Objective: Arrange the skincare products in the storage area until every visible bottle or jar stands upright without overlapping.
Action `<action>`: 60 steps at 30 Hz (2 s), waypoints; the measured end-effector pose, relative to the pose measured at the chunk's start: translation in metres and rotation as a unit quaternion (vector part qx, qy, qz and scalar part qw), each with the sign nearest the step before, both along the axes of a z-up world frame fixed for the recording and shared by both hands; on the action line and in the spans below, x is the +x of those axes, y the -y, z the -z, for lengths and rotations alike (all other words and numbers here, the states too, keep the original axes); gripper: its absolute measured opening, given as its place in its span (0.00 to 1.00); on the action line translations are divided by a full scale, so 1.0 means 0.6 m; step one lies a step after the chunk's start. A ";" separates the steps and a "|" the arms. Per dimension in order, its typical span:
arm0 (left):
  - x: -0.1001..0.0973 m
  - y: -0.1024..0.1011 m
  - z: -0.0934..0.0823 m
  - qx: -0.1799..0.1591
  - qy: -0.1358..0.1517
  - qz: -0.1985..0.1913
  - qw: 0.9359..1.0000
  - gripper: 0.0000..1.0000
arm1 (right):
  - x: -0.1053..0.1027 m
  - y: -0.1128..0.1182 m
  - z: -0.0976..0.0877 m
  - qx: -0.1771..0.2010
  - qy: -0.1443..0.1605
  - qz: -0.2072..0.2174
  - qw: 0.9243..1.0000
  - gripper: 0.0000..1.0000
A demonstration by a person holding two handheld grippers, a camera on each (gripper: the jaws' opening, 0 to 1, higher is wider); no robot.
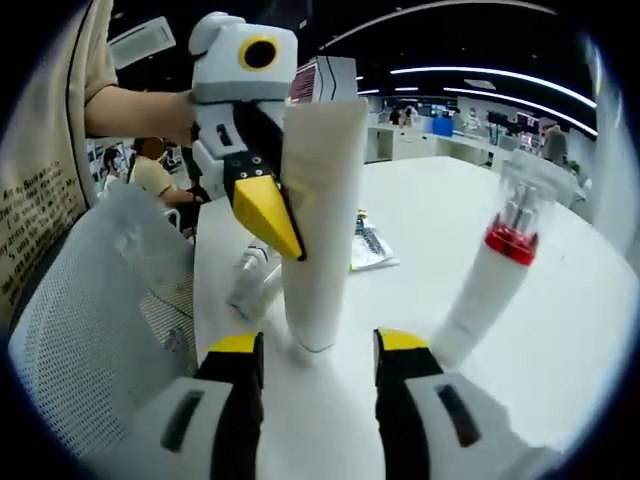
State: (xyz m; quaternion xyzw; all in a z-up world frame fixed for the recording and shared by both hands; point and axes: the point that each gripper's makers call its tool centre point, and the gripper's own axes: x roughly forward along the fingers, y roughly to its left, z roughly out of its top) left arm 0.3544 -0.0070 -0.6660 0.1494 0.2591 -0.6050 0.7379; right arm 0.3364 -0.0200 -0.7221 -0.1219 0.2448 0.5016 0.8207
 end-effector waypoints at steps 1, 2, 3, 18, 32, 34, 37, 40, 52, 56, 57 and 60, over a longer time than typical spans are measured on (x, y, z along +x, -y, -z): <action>0.006 0.002 0.000 0.001 0.004 0.001 1.000 0.10 | 0.002 0.004 -0.001 0.004 0.000 0.010 1.000 0.45; 0.008 0.003 0.001 0.001 0.005 0.002 1.000 0.10 | 0.004 0.008 0.000 0.006 0.000 0.018 1.000 0.46; 0.014 0.005 0.001 0.003 0.010 0.004 1.000 0.10 | 0.005 0.011 0.000 0.007 0.000 0.024 1.000 0.47; 0.086 0.018 0.003 0.005 0.047 0.009 0.999 0.10 | -0.001 0.065 0.010 0.020 -0.010 0.118 0.993 0.70; 0.136 0.029 0.005 -0.005 0.054 0.007 0.999 0.10 | -0.010 0.103 0.021 0.029 -0.022 0.163 0.986 0.72; 0.138 0.032 0.004 -0.006 0.056 0.008 0.998 0.10 | -0.010 0.108 0.021 0.034 -0.024 0.172 0.984 0.73; 0.153 0.032 0.004 -0.008 0.056 0.010 0.998 0.10 | -0.010 0.109 0.020 0.038 -0.023 0.181 0.982 0.73; 0.150 0.035 0.004 -0.009 0.057 0.011 0.998 0.10 | -0.011 0.110 0.020 0.041 -0.024 0.188 0.981 0.73; 0.148 0.042 -0.001 -0.011 0.056 0.017 0.998 0.11 | -0.020 0.114 0.025 0.043 -0.030 0.197 0.979 0.73; 0.145 0.042 -0.001 -0.011 0.052 0.017 0.998 0.12 | -0.022 0.113 0.024 0.042 -0.030 0.199 0.979 0.74; 0.144 0.042 -0.001 -0.012 0.047 0.014 0.999 0.12 | -0.022 0.113 0.023 0.041 -0.030 0.199 0.979 0.74; 0.142 0.041 -0.004 -0.020 0.035 0.011 0.999 0.17 | -0.021 0.113 0.022 0.039 -0.029 0.197 0.979 0.75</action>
